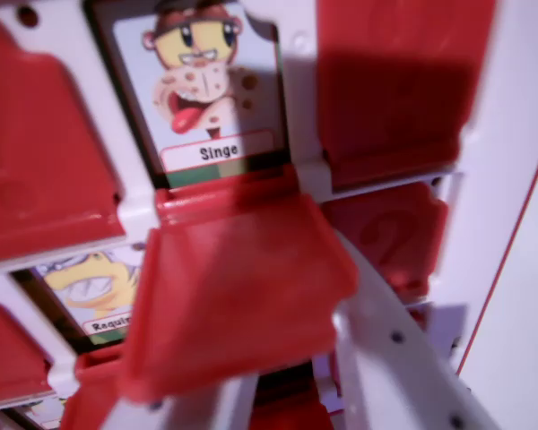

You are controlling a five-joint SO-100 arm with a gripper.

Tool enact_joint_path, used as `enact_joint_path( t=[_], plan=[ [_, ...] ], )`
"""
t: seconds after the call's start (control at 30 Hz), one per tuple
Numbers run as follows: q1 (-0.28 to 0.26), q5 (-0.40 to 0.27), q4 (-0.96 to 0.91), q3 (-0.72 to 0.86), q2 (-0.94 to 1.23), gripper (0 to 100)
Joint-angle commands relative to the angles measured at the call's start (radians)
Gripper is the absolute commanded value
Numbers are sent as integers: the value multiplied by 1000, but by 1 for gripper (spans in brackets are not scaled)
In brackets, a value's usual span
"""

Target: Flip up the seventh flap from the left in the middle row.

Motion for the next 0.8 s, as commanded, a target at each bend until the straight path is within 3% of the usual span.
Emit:
enact_joint_path(
  t=[0.0,0.47,0.77],
  plan=[
    [-12,-5,-26,-48,58,0],
    [-6,-2,2,155,285,0],
    [15,18,265,175,497,0]
  ],
)
